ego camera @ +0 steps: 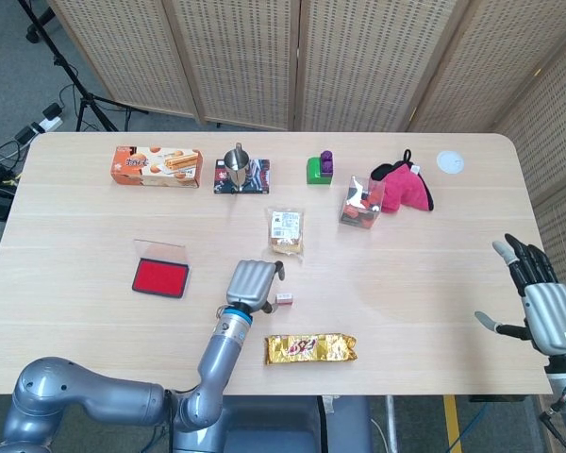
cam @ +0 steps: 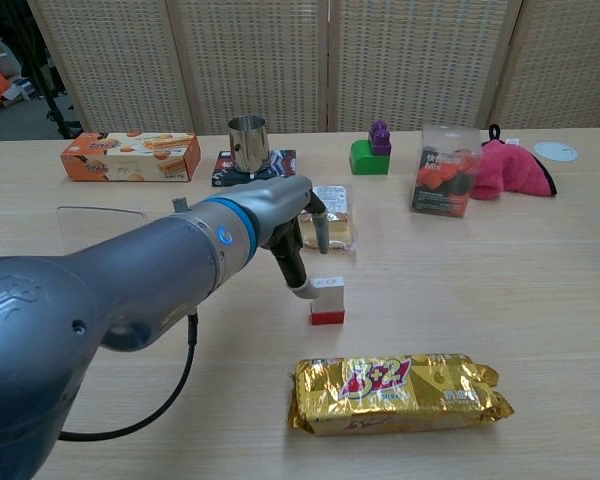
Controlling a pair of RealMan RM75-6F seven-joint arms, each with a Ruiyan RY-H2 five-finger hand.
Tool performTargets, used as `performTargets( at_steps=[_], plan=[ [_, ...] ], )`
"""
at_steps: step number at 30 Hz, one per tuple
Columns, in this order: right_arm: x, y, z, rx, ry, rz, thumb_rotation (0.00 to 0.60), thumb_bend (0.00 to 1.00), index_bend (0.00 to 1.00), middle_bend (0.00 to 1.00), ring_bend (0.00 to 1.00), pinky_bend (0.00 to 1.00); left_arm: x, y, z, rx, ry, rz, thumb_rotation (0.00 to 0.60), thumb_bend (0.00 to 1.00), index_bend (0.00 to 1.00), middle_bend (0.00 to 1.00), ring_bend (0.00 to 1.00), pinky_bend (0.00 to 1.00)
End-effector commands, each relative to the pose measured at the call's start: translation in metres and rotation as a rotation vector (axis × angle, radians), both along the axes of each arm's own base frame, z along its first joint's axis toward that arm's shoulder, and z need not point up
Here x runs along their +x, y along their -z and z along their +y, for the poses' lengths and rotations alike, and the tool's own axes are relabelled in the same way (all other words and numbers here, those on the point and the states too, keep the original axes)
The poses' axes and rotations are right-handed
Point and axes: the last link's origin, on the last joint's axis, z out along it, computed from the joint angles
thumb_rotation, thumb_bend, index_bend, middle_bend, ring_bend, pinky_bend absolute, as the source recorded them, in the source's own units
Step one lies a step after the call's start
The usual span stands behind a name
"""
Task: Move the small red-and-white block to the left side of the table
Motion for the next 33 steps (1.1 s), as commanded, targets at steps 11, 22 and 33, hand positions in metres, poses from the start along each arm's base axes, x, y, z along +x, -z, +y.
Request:
performTargets(
  at_steps=[11,22,33],
  plan=[
    [0.0,-0.001,-0.001,0.014,0.004,-0.001,0.6,0.0,0.0,0.0,0.0,0.0,-0.002,0.013,0.001,0.031,-0.046,0.028,0.6,0.22,0.51,1.0,1.0,1.0],
    [0.0,0.0,0.0,0.023,0.007,0.003,0.6,0.0,0.0,0.0,0.0,0.0,0.0,0.02,-0.001,0.003,-0.053,0.009,0.6,0.22,0.51,1.0,1.0,1.0],
    [-0.001,0.0,-0.001,0.029,0.012,0.004,0.6,0.0,0.0,0.0,0.0,0.0,0.001,0.029,-0.002,-0.01,-0.058,-0.01,0.6,0.25,0.54,1.0,1.0,1.0]
  ],
)
